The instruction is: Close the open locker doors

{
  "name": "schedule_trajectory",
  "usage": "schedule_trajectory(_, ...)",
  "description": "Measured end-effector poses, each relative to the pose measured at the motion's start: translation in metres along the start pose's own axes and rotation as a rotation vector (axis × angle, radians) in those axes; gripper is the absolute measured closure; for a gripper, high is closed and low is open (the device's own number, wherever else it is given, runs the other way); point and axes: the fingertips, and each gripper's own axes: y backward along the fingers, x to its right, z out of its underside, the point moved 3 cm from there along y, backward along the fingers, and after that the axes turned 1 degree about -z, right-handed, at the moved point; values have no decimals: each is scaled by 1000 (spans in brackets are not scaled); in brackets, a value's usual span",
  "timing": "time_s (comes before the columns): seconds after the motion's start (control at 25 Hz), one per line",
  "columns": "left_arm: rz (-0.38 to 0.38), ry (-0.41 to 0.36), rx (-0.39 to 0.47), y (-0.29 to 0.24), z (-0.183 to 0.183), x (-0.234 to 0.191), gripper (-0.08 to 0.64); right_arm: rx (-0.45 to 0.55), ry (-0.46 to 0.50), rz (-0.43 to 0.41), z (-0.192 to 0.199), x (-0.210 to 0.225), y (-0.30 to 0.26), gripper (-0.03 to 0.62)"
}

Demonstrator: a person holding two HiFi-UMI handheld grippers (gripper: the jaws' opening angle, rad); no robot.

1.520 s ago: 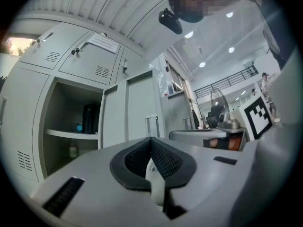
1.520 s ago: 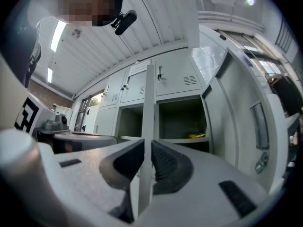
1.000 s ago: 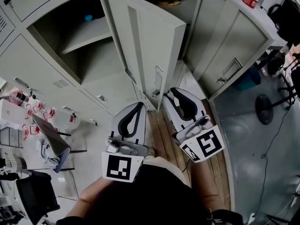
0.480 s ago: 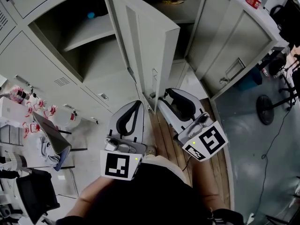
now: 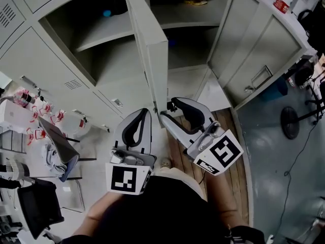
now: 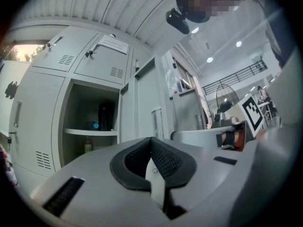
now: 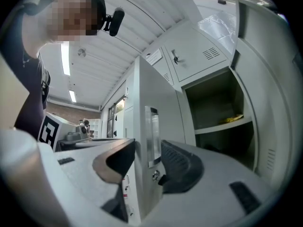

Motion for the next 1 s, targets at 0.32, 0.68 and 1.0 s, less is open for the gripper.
schedule_trajectory(0.32, -64, -4, 13, 11, -1, -19, 560, 12, -29, -81, 4, -16, -21, 436)
schedule_trajectory(0.68, -146, 3, 14, 20, -1, -36, 560, 20, -35, -168, 6, -27, -41, 436)
schedule_trajectory(1.0, -218, 8, 7, 32, -2, -55, 560, 24, -39, -215, 9, -39, -62, 436)
